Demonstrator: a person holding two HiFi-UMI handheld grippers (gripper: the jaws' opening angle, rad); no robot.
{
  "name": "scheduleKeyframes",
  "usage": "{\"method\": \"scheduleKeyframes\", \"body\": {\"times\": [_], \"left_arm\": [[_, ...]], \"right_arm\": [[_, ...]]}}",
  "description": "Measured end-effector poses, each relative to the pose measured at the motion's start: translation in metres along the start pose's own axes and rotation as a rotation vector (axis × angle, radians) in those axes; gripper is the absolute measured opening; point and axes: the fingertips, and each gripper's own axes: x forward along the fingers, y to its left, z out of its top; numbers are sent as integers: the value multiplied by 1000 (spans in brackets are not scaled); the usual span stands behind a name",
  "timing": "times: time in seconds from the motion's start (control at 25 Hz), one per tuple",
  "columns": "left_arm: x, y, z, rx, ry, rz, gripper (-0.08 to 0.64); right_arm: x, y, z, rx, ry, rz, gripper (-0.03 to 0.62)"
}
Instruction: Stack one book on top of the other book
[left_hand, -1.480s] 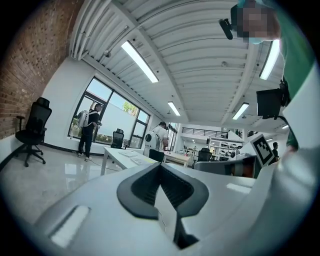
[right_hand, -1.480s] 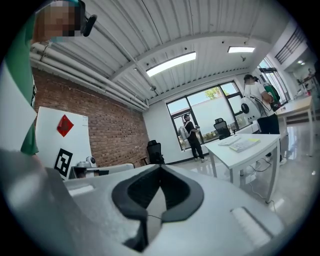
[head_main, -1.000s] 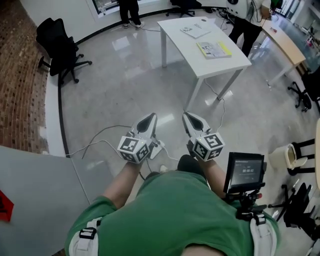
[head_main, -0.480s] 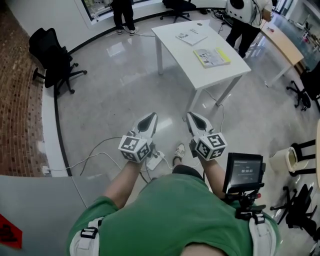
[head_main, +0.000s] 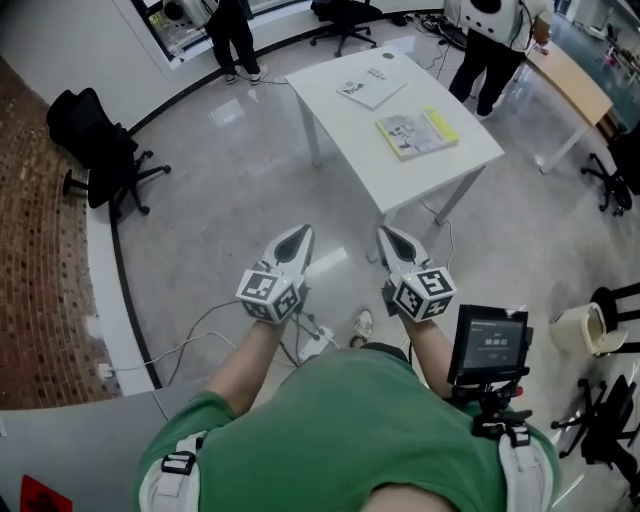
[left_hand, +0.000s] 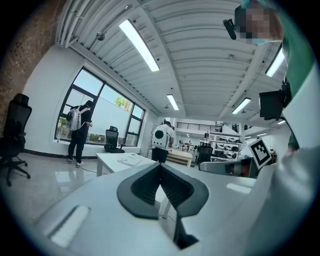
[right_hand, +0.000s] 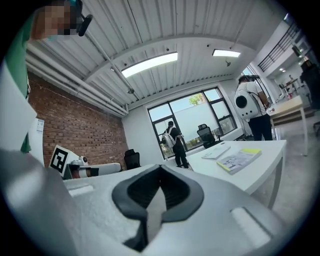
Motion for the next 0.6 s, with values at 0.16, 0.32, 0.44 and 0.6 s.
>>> {"method": "scheduleKeyframes", "body": {"times": [0.16,0.32,0.44,0.6], "left_arm": [[36,6,8,30,13,5,-2],[43,15,21,40,7,40,-2],[48,23,30,50,3,51,-2],[58,36,29,47,28,79,-2]], "right_arm": [[21,-30,9,16,-8,14,0],[36,-29,15,10,-9,55,0],[48,-26,23,-6,-9,81,0],[64,-35,24,15,5,97,0]]}}
